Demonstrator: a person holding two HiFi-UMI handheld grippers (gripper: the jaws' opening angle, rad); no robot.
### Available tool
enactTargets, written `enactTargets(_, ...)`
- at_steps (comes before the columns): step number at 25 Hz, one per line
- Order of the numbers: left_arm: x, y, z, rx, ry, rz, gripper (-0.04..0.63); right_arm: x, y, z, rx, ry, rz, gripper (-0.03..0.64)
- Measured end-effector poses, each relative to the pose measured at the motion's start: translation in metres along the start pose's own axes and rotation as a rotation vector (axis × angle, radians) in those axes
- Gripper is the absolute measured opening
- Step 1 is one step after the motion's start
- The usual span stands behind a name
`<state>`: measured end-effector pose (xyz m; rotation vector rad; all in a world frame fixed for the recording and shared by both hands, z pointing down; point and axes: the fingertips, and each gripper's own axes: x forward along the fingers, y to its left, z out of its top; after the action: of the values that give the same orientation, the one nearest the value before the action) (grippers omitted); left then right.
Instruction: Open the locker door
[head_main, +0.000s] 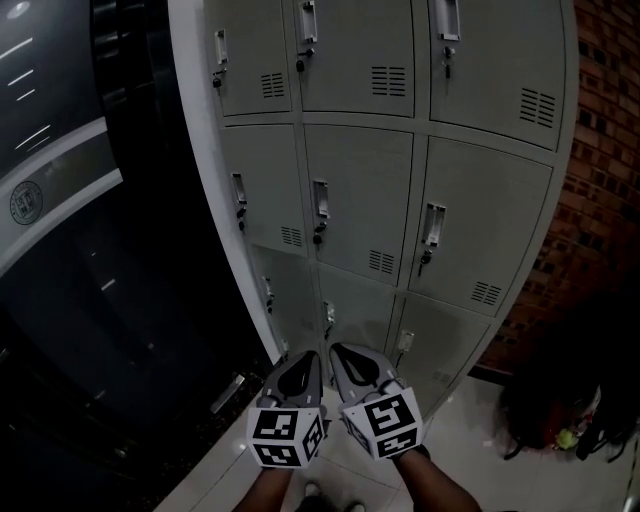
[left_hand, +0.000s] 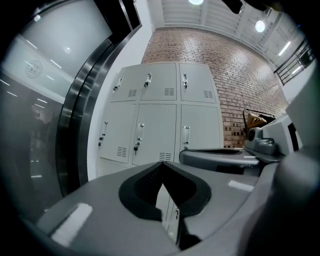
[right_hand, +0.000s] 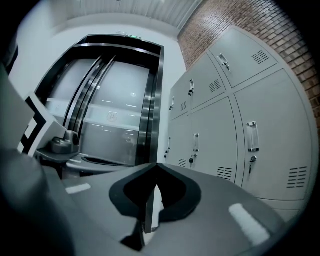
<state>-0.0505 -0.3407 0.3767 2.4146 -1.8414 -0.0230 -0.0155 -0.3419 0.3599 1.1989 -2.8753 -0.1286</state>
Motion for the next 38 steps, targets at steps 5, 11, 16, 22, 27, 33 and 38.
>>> enactTargets(5,0.03,0.011,0.012,0.002,-0.023,0.002,0.006,0.024,-0.022,0.006,-0.006,-0.014,-0.003,0.0)
enactTargets(11,0.072,0.031,0.026,0.007,-0.045,-0.012,0.006,0.067,-0.048,0.012,-0.011,-0.032,-0.013,0.0)
enactTargets(16,0.107,0.051,0.036,0.015,-0.056,-0.026,0.006,0.108,-0.072,0.015,-0.017,-0.039,-0.029,0.0)
enactTargets(22,0.142,0.075,0.044,0.011,-0.055,-0.049,0.006,0.156,-0.1,0.02,-0.021,-0.031,-0.049,0.006)
enactTargets(27,0.165,0.095,0.047,0.002,-0.052,-0.062,0.006,0.19,-0.113,0.019,-0.03,-0.012,-0.055,0.006)
enactTargets(33,0.184,0.117,0.053,-0.003,-0.06,-0.074,0.006,0.225,-0.131,0.023,-0.049,-0.015,-0.084,0.035)
enactTargets(38,0.195,0.134,0.061,-0.003,-0.07,-0.079,0.006,0.256,-0.148,0.032,-0.056,-0.017,-0.117,0.061)
